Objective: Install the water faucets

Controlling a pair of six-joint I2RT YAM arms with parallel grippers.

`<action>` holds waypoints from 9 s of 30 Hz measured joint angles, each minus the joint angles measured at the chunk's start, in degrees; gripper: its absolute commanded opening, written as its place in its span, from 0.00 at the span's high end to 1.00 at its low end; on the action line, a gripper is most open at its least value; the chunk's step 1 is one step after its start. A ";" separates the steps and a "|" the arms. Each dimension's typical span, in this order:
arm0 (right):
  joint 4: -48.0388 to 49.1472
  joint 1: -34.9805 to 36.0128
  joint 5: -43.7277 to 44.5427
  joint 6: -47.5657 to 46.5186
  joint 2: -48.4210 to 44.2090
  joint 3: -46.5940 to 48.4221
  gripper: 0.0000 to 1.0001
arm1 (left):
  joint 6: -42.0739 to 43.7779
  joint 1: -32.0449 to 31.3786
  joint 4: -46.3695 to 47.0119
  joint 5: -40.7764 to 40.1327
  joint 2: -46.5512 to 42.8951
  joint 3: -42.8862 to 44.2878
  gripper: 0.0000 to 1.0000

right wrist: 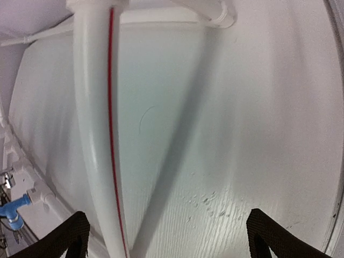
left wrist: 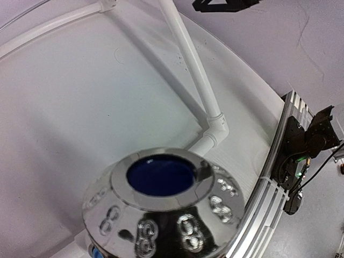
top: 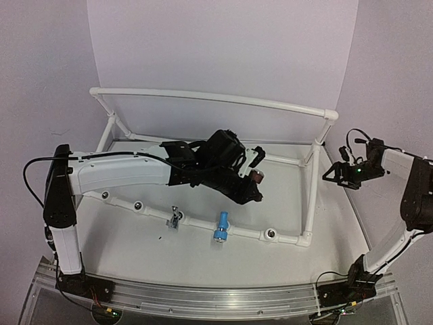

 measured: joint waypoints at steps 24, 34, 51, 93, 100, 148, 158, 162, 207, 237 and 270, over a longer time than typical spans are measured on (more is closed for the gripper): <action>-21.59 32.75 -14.93 -33.95 -15.31 10.52 0.25 | -24.34 7.13 10.32 29.08 2.36 0.15 0.99; -13.50 40.89 -9.77 -28.29 -15.35 6.24 0.33 | -26.88 7.12 13.59 32.40 3.31 0.15 0.99; -8.21 47.92 -2.33 -26.16 -12.88 4.47 0.60 | -27.66 7.12 14.93 33.39 3.69 0.15 0.98; -6.74 48.54 2.22 -29.44 -14.40 3.15 0.53 | -28.90 7.23 17.52 29.77 3.03 -3.36 0.88; -7.89 49.01 4.09 -32.02 -14.40 3.15 0.67 | -28.92 7.23 17.97 29.81 2.77 -3.65 0.88; -7.71 49.40 6.17 -34.21 -15.14 2.62 0.98 | -32.60 8.94 22.33 33.88 -0.59 -9.05 0.71; -7.79 49.60 6.17 -34.38 -15.14 2.62 0.98 | -33.87 9.11 23.76 36.46 0.29 -9.01 0.67; -7.77 49.64 6.15 -34.42 -15.14 2.62 0.98 | -33.85 9.06 23.92 36.90 0.92 -8.79 0.75; -13.11 48.07 11.70 -42.88 -30.88 -9.38 0.20 | -26.75 -0.71 -16.98 -9.20 11.13 18.59 1.00; -27.04 46.33 -7.42 -42.56 -44.00 -5.87 0.18 | -35.46 -5.36 -10.81 -2.79 13.56 15.32 1.00; -23.58 45.84 -14.41 -36.49 -45.46 -2.38 0.16 | -41.52 -8.44 -19.87 -8.75 19.53 23.63 1.00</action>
